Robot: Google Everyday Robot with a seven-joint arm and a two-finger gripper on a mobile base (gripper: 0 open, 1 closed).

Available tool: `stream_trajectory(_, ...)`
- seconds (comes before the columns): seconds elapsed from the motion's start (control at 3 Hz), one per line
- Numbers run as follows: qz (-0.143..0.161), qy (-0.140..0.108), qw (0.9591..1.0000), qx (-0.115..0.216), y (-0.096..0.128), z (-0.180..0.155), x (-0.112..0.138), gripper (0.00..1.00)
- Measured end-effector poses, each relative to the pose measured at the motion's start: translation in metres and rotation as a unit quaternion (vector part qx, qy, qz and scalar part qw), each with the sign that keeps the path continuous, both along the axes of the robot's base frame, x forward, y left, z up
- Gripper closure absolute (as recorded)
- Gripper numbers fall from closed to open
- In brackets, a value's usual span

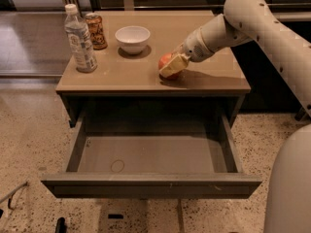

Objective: Pick apple from top drawer and place on counter

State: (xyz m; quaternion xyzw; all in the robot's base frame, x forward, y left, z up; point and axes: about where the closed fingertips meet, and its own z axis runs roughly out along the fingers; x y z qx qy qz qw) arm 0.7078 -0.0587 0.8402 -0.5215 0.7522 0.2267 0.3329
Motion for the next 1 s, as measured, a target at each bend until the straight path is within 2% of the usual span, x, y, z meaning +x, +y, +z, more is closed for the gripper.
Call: stream_trajectory(1.0, 0.0, 0.0, 1.0, 0.0, 0.0001, -0.0001, 0.0, 0.17)
